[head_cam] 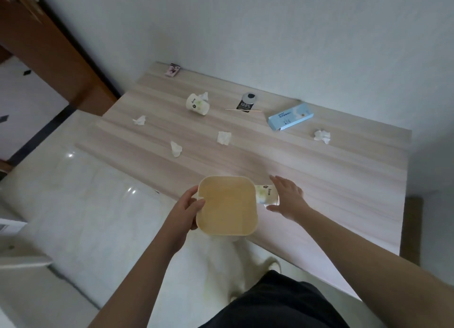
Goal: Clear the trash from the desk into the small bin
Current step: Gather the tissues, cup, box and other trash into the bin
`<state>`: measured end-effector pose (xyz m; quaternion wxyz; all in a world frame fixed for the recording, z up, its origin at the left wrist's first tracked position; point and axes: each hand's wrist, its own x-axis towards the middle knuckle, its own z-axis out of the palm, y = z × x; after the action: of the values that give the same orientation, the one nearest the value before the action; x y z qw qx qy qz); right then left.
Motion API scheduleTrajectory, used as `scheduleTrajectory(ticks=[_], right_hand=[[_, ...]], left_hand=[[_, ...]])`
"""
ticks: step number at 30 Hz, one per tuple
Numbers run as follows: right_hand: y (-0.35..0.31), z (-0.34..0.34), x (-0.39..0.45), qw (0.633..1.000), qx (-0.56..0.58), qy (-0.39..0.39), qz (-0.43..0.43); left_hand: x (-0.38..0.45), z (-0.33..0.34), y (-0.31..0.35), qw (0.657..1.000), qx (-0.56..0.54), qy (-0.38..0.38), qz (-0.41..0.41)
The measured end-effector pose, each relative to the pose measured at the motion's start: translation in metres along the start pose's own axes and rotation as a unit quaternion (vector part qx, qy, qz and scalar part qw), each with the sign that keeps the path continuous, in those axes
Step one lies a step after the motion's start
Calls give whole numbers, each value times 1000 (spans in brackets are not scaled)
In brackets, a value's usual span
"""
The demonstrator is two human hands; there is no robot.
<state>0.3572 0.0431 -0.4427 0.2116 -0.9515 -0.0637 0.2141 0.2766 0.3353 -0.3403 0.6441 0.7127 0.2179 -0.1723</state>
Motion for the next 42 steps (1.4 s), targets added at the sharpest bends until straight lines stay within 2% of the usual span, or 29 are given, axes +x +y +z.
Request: scheduleTrajectory(ticks=[4, 7, 10, 14, 20, 22, 25, 28, 31, 36, 42], right_hand=[[11, 4, 12, 999, -22, -6, -31], [17, 3, 16, 999, 4, -2, -46], [18, -5, 17, 995, 99, 29, -2], [12, -32, 9, 963, 257, 70, 42], [-43, -92, -20, 931, 347, 115, -22], [-78, -107, -33, 939, 324, 91, -68], [-132, -105, -38, 974, 193, 70, -102], [-176, -85, -28, 995, 50, 63, -63], [-202, -62, -18, 998, -47, 40, -26], [-216, -44, -4, 994, -111, 23, -1], [-216, -34, 4, 993, -117, 7, 19]], left_hand=[[15, 4, 1, 1000, -7, 11, -17], [22, 5, 1, 1000, -8, 11, -23], [31, 2, 2, 1000, -11, 3, -28], [47, -1, 8, 999, 2, -27, -22], [78, -17, 18, 997, 31, -67, 5], [86, -27, 21, 995, 49, -83, 28], [98, -48, 30, 987, 89, -111, 76], [111, -63, 42, 976, 133, -131, 113], [118, -73, 50, 966, 169, -145, 133], [125, -77, 56, 951, 204, -170, 160], [132, -71, 58, 949, 200, -172, 175]])
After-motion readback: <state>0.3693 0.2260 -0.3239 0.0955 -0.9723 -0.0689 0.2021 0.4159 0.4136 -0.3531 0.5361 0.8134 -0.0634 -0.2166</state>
